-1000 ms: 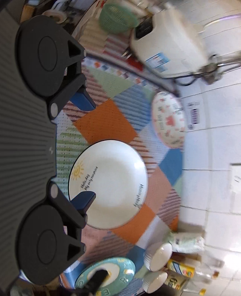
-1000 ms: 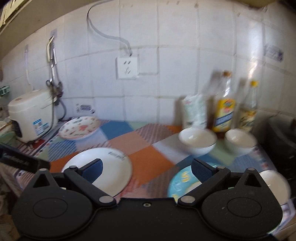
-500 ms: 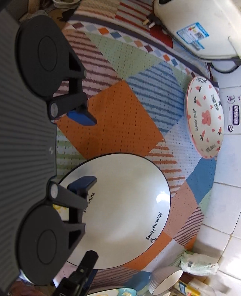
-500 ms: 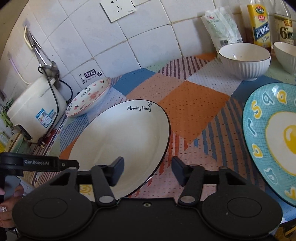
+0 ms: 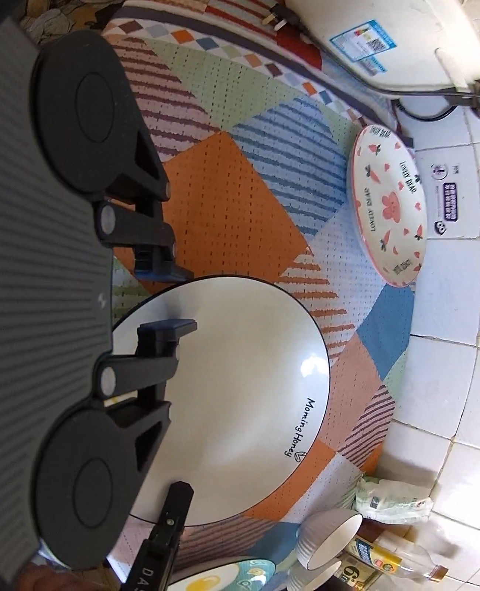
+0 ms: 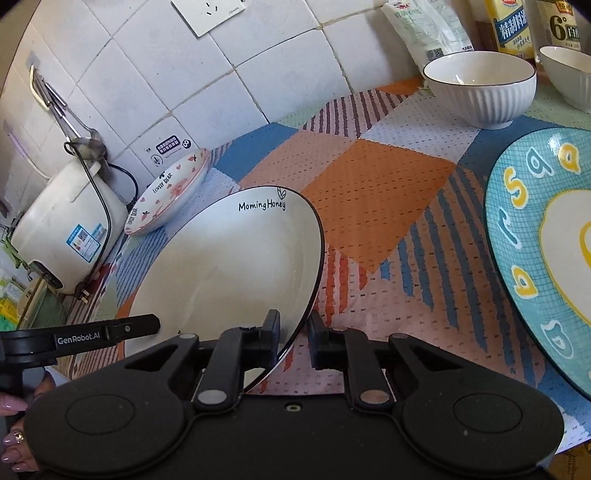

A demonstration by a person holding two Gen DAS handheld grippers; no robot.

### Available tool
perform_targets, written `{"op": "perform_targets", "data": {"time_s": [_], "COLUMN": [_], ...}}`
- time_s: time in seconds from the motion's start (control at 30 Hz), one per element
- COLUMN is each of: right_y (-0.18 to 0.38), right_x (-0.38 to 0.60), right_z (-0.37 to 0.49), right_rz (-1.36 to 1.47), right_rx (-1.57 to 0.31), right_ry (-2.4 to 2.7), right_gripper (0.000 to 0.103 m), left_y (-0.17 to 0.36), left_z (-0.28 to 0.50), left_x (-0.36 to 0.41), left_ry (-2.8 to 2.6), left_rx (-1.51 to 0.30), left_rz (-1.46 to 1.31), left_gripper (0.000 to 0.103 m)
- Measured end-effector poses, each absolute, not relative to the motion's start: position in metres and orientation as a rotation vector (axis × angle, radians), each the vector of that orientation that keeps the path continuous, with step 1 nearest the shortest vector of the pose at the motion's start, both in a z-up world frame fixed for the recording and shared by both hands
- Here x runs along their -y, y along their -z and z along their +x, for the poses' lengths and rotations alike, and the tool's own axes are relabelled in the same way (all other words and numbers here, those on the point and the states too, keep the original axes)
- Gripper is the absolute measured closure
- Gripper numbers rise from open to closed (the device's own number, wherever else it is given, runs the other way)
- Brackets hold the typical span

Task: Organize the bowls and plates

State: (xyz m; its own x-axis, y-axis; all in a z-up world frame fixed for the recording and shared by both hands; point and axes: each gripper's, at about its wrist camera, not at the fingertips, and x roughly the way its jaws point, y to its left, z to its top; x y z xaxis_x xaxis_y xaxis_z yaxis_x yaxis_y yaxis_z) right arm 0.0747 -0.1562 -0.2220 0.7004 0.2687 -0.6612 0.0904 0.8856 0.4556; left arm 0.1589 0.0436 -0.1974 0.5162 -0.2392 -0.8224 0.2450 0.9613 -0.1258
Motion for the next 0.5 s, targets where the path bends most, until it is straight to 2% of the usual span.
{"op": "perform_targets", "data": {"time_s": [0.03,0.07,0.33,0.5], "right_y": [0.222,0.221,0.220,0.219], "right_x": [0.156,0.154,0.154,0.158], "right_z": [0.074,0.074,0.075,0.077], "right_rz": [0.481,0.463,0.461,0.426], "right_rx": [-0.793,-0.788,-0.786,-0.790], "right_ry": [-0.104,-0.103,-0.106,-0.143], "right_gripper": [0.085,0.084,0.083,0.082], "left_y": [0.199,0.201,0.199,0.196], "left_z": [0.162,0.164,0.152,0.163], "left_x": [-0.043,-0.045,-0.037,-0.039], "left_ry": [0.315,0.309,0.301,0.312], "left_rx": [-0.996,-1.000,-0.950,-1.031], "left_rz": [0.007,-0.022,0.015,-0.003], "left_gripper": [0.073,0.072,0.073,0.073]}}
